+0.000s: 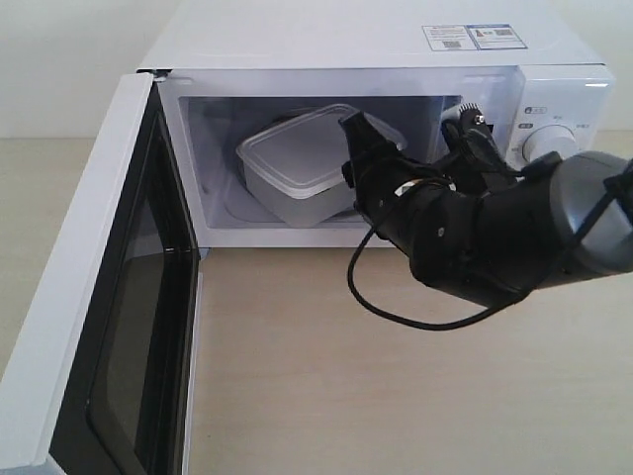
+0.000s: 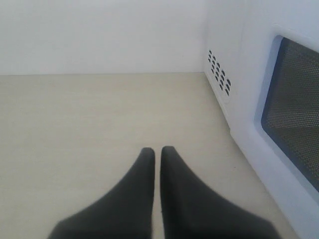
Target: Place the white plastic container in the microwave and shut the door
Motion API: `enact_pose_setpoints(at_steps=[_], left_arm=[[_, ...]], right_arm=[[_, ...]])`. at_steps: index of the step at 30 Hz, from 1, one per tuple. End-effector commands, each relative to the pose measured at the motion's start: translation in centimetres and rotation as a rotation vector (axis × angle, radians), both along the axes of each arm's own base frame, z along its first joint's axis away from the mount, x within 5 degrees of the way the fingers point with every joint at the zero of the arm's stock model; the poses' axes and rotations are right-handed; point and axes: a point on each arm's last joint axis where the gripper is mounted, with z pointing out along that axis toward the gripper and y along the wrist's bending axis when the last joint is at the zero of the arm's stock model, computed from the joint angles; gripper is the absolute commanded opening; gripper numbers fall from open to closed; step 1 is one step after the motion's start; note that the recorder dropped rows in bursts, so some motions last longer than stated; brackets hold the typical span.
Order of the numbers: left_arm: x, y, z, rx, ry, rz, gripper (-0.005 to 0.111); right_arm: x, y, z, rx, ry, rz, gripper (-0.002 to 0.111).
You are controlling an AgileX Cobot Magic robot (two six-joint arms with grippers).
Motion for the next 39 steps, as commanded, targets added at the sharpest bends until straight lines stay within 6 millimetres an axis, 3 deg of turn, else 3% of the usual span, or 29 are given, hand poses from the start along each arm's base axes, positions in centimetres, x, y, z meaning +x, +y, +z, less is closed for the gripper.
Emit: enact_pose_setpoints(at_steps=[1,11,19,27,36,39], left_arm=[[0.0,0.0,-0.1,0.001,0.004,0.002,0.004],[0.0,0.0,-0.1,0.001,0.004,0.002,0.004],[0.0,0.0,-0.1,0.001,0.004,0.002,0.004],[0.0,0.0,-0.1,0.001,0.004,0.002,0.004],[0.0,0.0,-0.1,0.001,0.004,0.002,0.004],[0.0,0.0,-0.1,0.001,0.004,0.002,0.004]], right_arm=[[-1.3,-1.0,0.4,-0.052,-0.012,0.053,0.045],[-4.7,-3.1,1.4,-0.123,-0.031,0.152,0.045],[-7.4,-4.2,2.3,-0.29,-0.044,0.337,0.045],[-10.4,-4.4,3.9,-0.519,-0.019,0.669,0.044],[-13.9,-6.0,5.1,-0.718,0.072,0.958,0.044],[-15.2,-6.7,5.3,-0.774,0.117,1.066,0.034]])
